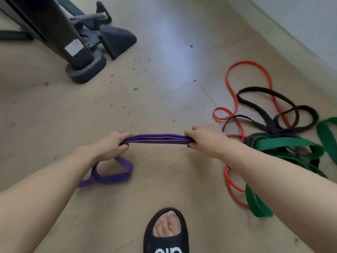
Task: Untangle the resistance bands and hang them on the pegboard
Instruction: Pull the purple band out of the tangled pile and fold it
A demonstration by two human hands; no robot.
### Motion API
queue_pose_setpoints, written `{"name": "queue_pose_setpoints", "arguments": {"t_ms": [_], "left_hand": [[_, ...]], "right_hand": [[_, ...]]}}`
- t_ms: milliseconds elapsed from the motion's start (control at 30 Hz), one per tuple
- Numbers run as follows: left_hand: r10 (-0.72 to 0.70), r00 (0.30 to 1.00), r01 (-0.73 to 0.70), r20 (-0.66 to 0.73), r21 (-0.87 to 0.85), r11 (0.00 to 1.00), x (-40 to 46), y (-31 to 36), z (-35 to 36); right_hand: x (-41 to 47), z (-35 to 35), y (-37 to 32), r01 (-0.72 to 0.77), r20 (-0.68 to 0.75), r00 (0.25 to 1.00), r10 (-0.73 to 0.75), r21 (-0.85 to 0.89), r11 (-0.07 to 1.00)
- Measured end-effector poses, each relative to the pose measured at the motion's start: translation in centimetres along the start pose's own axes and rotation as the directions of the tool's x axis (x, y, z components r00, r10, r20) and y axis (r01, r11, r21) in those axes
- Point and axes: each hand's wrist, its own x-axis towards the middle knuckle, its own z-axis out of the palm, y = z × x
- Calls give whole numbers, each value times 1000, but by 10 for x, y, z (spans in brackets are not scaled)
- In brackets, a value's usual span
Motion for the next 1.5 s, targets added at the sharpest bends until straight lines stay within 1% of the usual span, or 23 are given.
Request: {"name": "queue_pose_setpoints", "arguments": {"t_ms": [100,167,200,267,367,400,467,533,667,767,833,933,1033,1100,1167,1300,1400,1500], "left_hand": [[-61,989,54,-138,-52,997,16,-25,29],[-78,964,60,-253,-77,995,22,-27,39],[-86,952,72,-294,-59,996,22,-24,41],[-153,936,158,-315,-12,987,17,-20,44],[-339,898,333,-281,-73,940,11,-16,43],[-379,886,377,-268,-58,924,10,-12,44],[-402,876,423,-265,24,906,10,-6,49],[-388,881,425,-272,92,901,9,-2,57],[-388,891,434,-236,191,880,3,-10,66],[-383,891,434,-244,212,875,-1,-15,63],[-328,900,396,-289,224,890,-2,-19,56],[-218,910,297,-352,189,936,-1,-30,43],[-109,910,227,-401,262,938,0,-43,44],[-83,902,213,-423,269,939,-3,-49,52],[-138,903,250,-406,237,939,-8,-50,58],[-311,908,374,-282,207,904,-21,-50,53],[-352,914,398,-203,282,873,-32,-53,54],[-408,900,435,-151,287,854,-38,-56,51]], "right_hand": [[31,23,9,22,-31,999,-25,-91,996],[48,30,19,24,-70,997,-32,-101,995],[55,31,24,28,-85,996,-37,-106,994],[67,30,31,41,-108,993,-54,-115,993],[76,25,41,76,-115,989,-92,-134,988],[77,23,43,88,-104,989,-104,-145,985],[78,21,45,100,-80,990,-116,-177,979],[77,20,46,106,-55,991,-120,-210,972],[74,17,47,101,6,995,-102,-182,978],[73,15,50,89,-17,996,-93,-161,983],[75,15,51,89,-59,993,-98,-145,985],[77,16,50,97,-103,988,-117,-181,979],[79,20,51,80,-162,980,-117,-219,972],[82,21,51,61,-198,974,-108,-227,972],[86,20,49,48,-196,976,-94,-225,973],[90,19,44,13,-157,986,-51,-234,972],[90,18,46,-4,-125,992,-29,-257,966],[88,13,50,-52,-95,995,34,-201,978]]}}
